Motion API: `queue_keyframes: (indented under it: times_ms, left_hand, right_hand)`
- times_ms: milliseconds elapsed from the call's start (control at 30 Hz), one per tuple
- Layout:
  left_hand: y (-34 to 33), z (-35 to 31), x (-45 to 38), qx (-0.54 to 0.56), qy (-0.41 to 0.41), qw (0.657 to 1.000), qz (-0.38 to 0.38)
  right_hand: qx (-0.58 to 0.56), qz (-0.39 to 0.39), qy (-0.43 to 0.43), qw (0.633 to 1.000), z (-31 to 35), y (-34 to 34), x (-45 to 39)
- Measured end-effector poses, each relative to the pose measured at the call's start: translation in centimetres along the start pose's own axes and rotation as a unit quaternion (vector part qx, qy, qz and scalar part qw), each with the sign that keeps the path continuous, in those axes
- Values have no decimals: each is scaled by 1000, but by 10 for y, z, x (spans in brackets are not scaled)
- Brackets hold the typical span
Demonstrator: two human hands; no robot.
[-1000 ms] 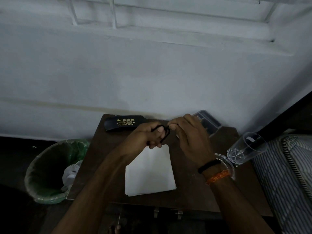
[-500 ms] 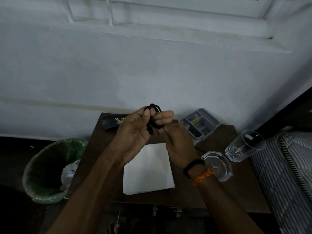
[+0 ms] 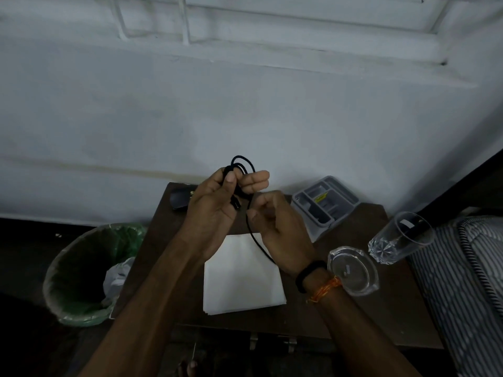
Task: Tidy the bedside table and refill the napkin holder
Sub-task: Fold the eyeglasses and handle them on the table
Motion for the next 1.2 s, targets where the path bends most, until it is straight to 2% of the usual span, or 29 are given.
queue_keyframes:
  times_ms: [133, 267, 433, 600, 867, 1067, 1200]
  left_hand:
    - [-3, 1, 4, -31, 33, 998, 31]
    - [-3, 0, 8, -72, 79, 992, 70]
    - [-7, -3, 11, -57, 112, 987, 96]
    - [-11, -13, 11, 0, 94, 990, 101]
    - [0, -22, 4, -10, -16, 1000, 16]
    - [-5, -20, 1, -49, -36, 998, 0]
    - [1, -16, -2, -100, -43, 994, -5]
  right_hand:
    - [61, -118, 2, 991, 3, 13, -5]
    - [76, -100, 35, 991, 3, 17, -13]
    - [58, -105, 53, 991, -1, 24, -17]
    - [-16, -46, 79, 996, 8, 15, -13]
    - [74, 2, 86, 994, 15, -5, -8]
    - [95, 55, 24, 994, 20, -9, -3]
    - [154, 107, 3, 982, 13, -15, 1]
Point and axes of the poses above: each hand's wrist, its own x-axis away from the middle knuckle, its own y-axis out of the back of the hand, z = x × y, the point moved 5 cm from there along -x, towards the middle knuckle
